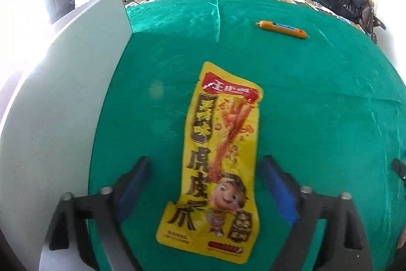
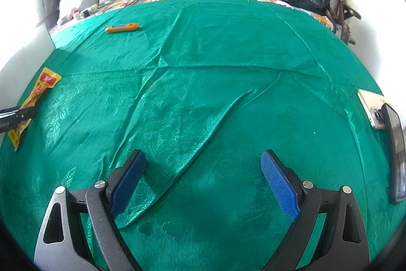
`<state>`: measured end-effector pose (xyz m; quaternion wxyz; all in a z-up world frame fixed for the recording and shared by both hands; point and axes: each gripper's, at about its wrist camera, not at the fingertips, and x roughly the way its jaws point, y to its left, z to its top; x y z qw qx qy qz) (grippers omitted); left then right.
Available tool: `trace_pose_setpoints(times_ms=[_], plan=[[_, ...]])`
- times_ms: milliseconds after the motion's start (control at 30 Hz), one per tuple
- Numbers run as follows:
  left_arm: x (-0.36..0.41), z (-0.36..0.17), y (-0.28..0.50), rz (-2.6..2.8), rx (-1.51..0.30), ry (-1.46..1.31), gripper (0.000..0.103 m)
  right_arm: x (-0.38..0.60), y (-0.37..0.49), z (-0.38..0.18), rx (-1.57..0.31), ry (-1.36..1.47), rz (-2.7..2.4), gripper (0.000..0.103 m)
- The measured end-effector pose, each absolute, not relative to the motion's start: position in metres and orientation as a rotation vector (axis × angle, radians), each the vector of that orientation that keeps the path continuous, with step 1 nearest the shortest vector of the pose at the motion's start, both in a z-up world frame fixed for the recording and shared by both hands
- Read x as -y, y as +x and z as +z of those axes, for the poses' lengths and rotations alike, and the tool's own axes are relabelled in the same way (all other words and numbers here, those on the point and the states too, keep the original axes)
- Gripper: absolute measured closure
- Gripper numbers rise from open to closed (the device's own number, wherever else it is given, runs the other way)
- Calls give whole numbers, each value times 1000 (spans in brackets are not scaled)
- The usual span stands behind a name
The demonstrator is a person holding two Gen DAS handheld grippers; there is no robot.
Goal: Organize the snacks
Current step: 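Hold the left gripper open over the yellow bag while the right gripper moves to the orange sausage stick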
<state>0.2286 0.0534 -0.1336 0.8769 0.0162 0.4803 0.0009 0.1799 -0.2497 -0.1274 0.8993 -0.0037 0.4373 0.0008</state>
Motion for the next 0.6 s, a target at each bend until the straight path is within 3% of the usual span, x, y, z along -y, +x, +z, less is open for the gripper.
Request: trace_pose_setpoints(times_ms=[133,600], plan=[[-64,-139,235,-13,-992,6,0,250,180,-127,-905,-8,2,9],[-63,-140,236,-13,-947,7,0,250,179,-127,-906,-7,2,9]])
